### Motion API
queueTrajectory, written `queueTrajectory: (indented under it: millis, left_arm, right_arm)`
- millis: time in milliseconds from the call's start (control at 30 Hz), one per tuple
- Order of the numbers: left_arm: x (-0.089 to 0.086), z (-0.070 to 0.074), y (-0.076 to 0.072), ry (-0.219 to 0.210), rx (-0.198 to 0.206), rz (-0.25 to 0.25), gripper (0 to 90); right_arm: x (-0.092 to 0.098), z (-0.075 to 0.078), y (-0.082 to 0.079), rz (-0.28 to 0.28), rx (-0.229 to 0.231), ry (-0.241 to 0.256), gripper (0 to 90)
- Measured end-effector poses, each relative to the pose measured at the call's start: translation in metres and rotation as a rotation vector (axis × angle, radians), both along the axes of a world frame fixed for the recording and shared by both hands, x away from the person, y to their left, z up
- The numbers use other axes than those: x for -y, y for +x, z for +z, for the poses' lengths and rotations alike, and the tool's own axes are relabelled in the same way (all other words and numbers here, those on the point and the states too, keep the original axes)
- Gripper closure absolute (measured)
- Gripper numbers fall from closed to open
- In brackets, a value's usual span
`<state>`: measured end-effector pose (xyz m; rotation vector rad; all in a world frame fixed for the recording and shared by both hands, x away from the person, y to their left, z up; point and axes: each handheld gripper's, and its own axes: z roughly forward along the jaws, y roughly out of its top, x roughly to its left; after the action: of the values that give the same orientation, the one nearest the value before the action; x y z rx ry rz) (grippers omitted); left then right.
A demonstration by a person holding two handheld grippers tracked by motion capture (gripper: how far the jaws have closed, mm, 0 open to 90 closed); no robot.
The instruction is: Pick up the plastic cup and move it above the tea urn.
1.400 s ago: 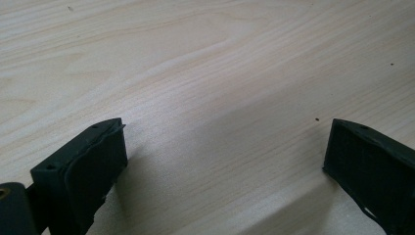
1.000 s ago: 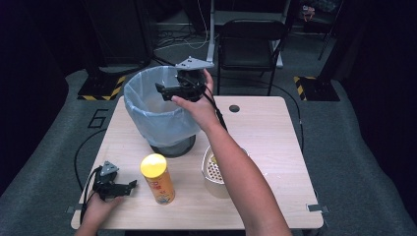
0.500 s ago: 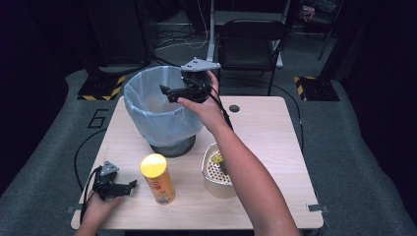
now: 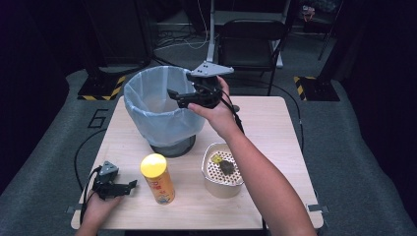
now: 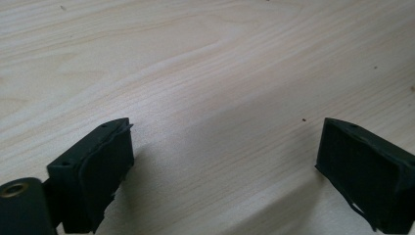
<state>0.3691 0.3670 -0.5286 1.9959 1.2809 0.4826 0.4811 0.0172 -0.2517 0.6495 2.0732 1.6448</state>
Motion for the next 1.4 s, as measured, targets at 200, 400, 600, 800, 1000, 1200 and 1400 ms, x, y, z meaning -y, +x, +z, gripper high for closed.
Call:
queueTrajectory:
  millis: [200,400,600,800,1000,1200,1400]
  left_arm:
    - [-0.002,0.018,-0.004,-0.086,0.019,-0.017,7.9]
    - [0.003,0.045,-0.005,-0.115,0.053,-0.026,7.9]
    - [0.008,0.074,-0.004,-0.098,0.073,-0.066,9.3]
    - [0.004,0.085,-0.02,-0.152,0.102,-0.136,6.7]
    - [0.007,0.084,-0.041,-0.249,0.108,-0.175,4.0]
    - [0.022,0.089,-0.056,-0.259,0.132,-0.26,0.1]
    - [0.042,0.087,-0.059,-0.237,0.109,-0.32,0.1]
  right_arm:
    - [0.021,-0.003,-0.016,-0.016,0.017,-0.057,19.1]
    - [0.05,-0.012,-0.025,-0.047,0.011,-0.052,21.8]
    - [0.073,-0.021,-0.03,-0.053,0.0,-0.034,25.7]
    - [0.096,-0.029,-0.042,-0.081,0.017,-0.027,25.7]
    - [0.117,-0.044,-0.051,-0.127,0.008,-0.054,23.9]
    - [0.133,-0.054,-0.06,-0.143,0.001,-0.049,23.6]
    - [0.147,-0.06,-0.065,-0.158,-0.008,-0.038,23.6]
